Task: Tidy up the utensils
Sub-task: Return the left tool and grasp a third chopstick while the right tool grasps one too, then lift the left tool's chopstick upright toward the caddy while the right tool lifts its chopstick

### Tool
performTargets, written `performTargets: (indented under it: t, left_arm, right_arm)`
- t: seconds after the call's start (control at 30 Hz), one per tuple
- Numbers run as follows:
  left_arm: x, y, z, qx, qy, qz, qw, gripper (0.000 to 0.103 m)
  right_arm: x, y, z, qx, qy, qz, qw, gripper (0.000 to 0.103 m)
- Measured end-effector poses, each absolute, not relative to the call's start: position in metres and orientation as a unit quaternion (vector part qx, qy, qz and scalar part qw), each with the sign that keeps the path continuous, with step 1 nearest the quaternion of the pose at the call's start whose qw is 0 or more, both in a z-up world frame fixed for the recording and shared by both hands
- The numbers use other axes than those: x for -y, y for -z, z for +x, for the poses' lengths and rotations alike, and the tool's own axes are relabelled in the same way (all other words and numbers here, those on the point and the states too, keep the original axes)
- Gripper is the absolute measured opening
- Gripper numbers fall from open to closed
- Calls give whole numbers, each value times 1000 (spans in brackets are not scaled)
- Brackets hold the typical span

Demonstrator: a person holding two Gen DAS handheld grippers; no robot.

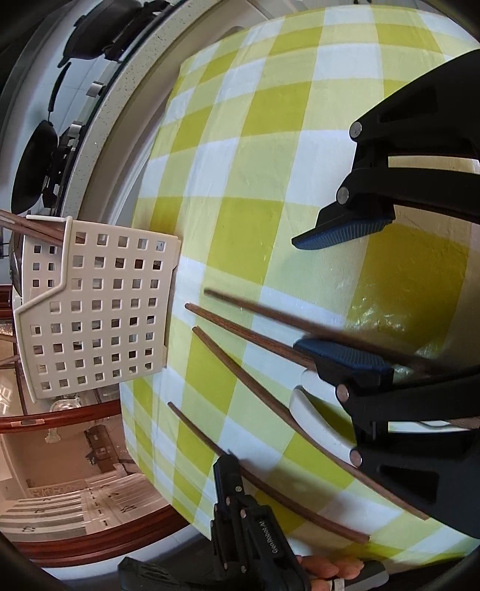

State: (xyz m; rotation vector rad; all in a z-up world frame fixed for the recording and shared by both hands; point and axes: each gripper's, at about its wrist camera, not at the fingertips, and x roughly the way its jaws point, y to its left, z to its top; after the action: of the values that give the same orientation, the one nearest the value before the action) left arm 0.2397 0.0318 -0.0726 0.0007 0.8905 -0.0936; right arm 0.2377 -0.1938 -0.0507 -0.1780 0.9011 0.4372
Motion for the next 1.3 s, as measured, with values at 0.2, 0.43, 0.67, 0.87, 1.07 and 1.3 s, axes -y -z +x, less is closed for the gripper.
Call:
performTargets:
  t: [0.2,0.43,0.67,0.87,1.07,1.3]
  left_arm:
    - [-22,73,241,-429,28,24,902,17]
    - [-10,74,245,-429,28,45,902,8]
    - [-15,68,241,-427,40,26,903,7]
    - [-16,44,229,-402,50,15,914,7]
    - [-23,12,211,-371,57,-6,927,7]
    - [-34,-27,187,-332,66,-34,940,7]
  right_arm:
    - [190,50,239,-429,-219,-89,872,27]
    - [190,50,242,-431,-230,-76,869,10]
    - [195,46,241,-425,-235,-61,872,7]
    - [204,21,232,-403,-245,-40,881,7]
    - [211,-6,220,-376,-250,-31,892,7]
    - [223,-35,208,-345,-249,-21,905,7]
